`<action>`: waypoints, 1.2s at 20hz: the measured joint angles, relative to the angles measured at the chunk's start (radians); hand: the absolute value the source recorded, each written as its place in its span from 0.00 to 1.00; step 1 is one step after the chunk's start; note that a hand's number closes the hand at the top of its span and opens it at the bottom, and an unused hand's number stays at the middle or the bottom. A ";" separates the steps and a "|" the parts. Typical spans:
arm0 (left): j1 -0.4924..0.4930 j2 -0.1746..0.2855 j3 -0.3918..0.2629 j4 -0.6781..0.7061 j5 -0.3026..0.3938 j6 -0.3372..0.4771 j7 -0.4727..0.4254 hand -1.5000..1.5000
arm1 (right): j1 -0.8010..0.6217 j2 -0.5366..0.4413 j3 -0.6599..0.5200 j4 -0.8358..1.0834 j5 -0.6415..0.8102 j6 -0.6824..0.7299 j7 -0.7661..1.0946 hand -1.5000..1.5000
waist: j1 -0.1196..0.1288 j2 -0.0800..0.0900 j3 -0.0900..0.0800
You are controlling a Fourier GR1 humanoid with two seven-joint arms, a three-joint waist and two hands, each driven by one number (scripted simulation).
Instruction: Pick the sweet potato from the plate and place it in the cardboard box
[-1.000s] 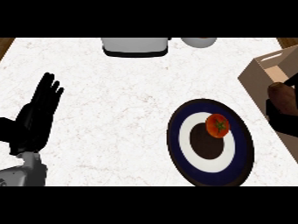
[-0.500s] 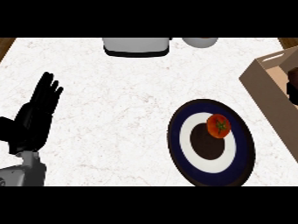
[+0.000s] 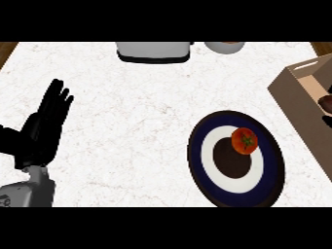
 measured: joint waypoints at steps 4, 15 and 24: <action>0.009 -0.005 -0.010 -0.003 -0.009 0.000 -0.008 0.50 | -0.052 0.000 -0.049 0.121 -0.043 -0.107 -0.096 0.00 | -0.001 -0.006 -0.008; 0.034 0.009 0.006 -0.012 0.002 -0.011 -0.009 0.50 | -0.119 0.066 -0.276 0.120 -0.386 -0.256 -0.318 0.00 | -0.015 -0.005 0.004; 0.015 0.012 0.020 0.006 0.007 -0.007 -0.009 0.50 | -0.141 0.068 -0.497 0.123 -0.746 -0.087 -0.281 0.00 | -0.027 -0.005 0.005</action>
